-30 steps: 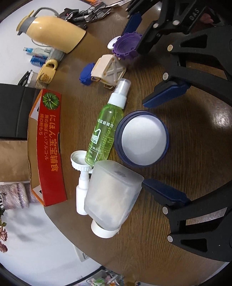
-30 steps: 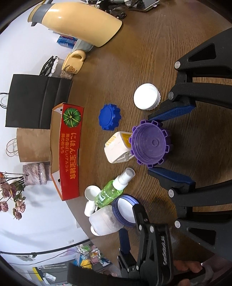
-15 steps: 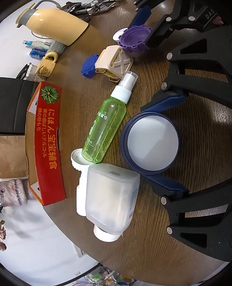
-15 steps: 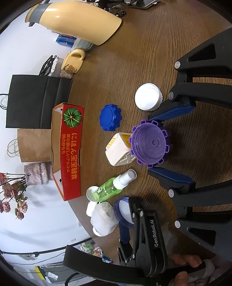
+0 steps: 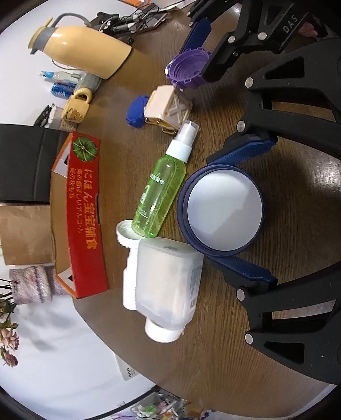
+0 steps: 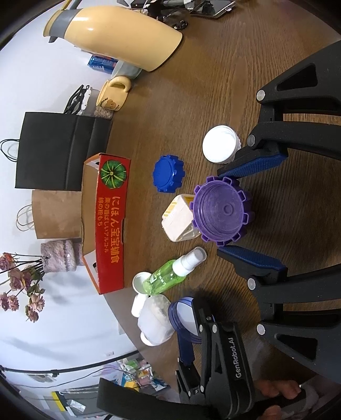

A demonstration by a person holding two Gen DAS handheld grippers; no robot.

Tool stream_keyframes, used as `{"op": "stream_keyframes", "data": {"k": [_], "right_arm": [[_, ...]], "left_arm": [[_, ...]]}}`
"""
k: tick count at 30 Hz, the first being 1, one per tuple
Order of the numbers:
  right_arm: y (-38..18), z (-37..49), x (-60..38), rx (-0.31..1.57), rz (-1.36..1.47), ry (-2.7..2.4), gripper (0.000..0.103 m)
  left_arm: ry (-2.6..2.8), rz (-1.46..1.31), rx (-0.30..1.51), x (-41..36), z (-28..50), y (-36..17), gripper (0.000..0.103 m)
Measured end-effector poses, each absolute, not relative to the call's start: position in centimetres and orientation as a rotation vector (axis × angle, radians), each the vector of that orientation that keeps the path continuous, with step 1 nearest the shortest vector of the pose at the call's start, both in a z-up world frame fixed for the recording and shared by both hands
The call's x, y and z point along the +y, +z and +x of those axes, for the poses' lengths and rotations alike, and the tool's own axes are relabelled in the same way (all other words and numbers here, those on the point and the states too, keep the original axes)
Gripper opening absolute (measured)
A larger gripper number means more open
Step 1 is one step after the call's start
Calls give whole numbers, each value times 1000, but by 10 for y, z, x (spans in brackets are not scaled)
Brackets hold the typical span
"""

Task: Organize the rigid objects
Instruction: 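Carry the lid in the left gripper and the cap in the right gripper over the cardboard box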

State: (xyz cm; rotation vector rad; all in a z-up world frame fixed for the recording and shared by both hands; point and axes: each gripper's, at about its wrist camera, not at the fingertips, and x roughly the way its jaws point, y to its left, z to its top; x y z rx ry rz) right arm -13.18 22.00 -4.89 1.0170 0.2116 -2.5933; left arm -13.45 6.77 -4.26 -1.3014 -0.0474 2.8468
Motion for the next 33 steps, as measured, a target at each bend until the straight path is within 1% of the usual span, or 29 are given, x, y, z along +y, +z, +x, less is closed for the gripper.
{"op": "stream_keyframes", "data": {"k": [15,22,33], "right_arm": [[-17,-128,204,225,929,-2648,57],[-1,-139,197,221,891,-2678,57],[12,-174,187,208,875,-2702,57]], "left_arm": [[2865,-1114,-52,54,-121,2,63],[2892,-1041,-67,42,-134,27,63],[2920,-986,-109,26,-169,51,63]]}}
